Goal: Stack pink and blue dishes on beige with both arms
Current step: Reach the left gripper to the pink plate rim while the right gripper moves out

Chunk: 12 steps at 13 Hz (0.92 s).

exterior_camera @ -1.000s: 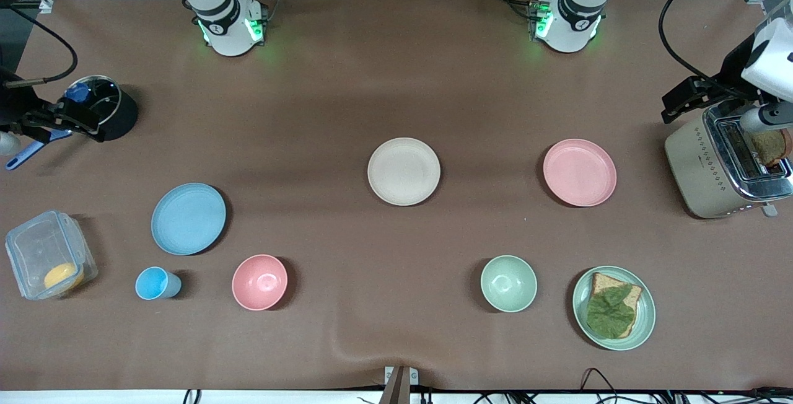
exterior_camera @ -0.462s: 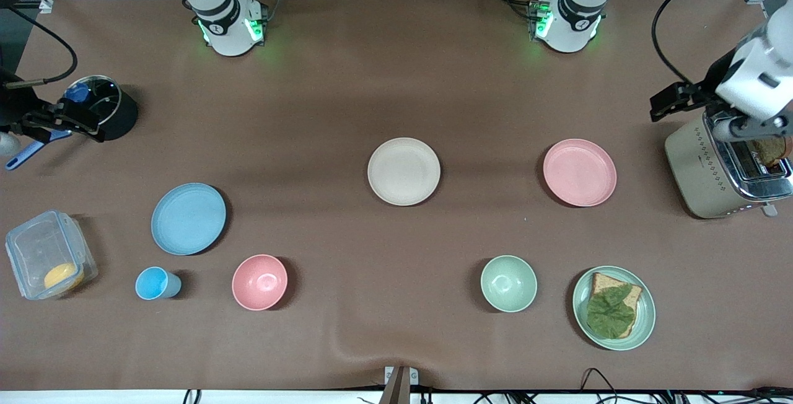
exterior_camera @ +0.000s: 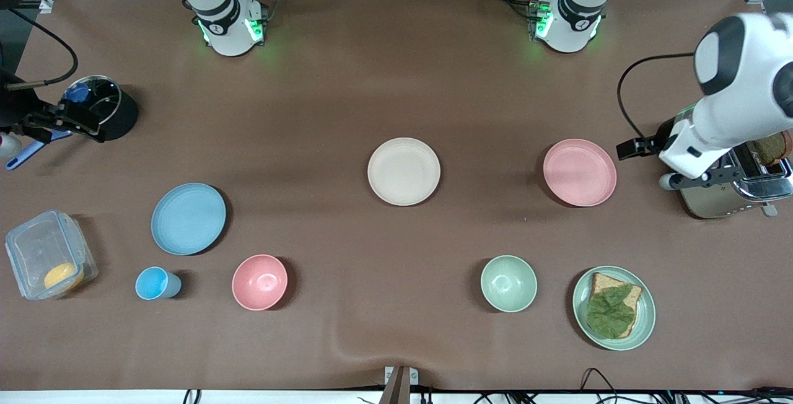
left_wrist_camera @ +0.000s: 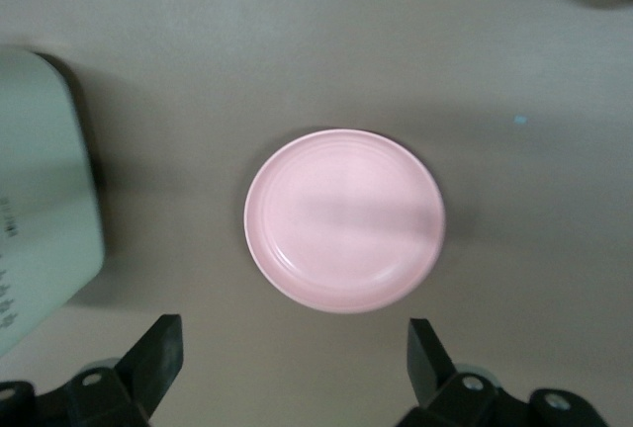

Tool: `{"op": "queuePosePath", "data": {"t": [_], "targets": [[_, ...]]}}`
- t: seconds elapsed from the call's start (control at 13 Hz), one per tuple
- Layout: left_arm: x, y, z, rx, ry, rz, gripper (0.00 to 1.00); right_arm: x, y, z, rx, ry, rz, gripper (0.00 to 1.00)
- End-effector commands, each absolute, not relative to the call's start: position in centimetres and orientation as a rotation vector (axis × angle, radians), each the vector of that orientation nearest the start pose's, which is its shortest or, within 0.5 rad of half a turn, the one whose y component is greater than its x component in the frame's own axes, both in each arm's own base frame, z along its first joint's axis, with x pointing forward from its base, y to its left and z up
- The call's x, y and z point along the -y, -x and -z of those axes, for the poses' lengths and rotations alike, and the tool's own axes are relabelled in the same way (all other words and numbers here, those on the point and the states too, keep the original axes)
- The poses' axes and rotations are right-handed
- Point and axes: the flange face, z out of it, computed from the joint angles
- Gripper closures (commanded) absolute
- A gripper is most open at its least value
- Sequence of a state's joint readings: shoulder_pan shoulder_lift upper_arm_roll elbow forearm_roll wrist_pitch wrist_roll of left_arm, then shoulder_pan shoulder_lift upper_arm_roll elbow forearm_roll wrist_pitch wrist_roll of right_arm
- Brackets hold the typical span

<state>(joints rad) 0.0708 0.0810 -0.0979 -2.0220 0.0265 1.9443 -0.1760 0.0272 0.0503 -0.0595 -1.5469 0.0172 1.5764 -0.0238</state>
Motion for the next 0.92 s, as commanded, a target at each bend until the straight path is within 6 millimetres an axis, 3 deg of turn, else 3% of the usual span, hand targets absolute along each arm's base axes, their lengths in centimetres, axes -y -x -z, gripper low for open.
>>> {"op": "queuePosePath", "data": {"t": [0.0, 0.23, 0.38, 0.54, 0.85], "targets": [[-0.2, -51.5, -33.2, 0.195, 3.097, -0.146, 0.00, 2.4, -57.0, -59.2, -0.062, 3.112, -0.030, 0.00], [-4.8, -50.0, -25.2, 0.232, 3.108, -0.103, 0.00, 3.4, -57.5, -56.4, -0.085, 3.112, -0.036, 0.00], [-7.5, -49.4, -21.9, 0.228, 3.123, -0.077, 0.00, 4.3, -58.1, -54.2, -0.100, 3.113, -0.074, 0.00], [-9.0, -49.1, -20.7, 0.220, 3.130, -0.087, 0.00, 6.1, -58.7, -51.8, -0.144, 3.107, -0.135, 0.00], [-8.9, -49.1, -21.0, 0.230, 3.130, -0.084, 0.00, 9.6, -60.5, -46.8, -0.196, 3.097, -0.173, 0.00]]}}
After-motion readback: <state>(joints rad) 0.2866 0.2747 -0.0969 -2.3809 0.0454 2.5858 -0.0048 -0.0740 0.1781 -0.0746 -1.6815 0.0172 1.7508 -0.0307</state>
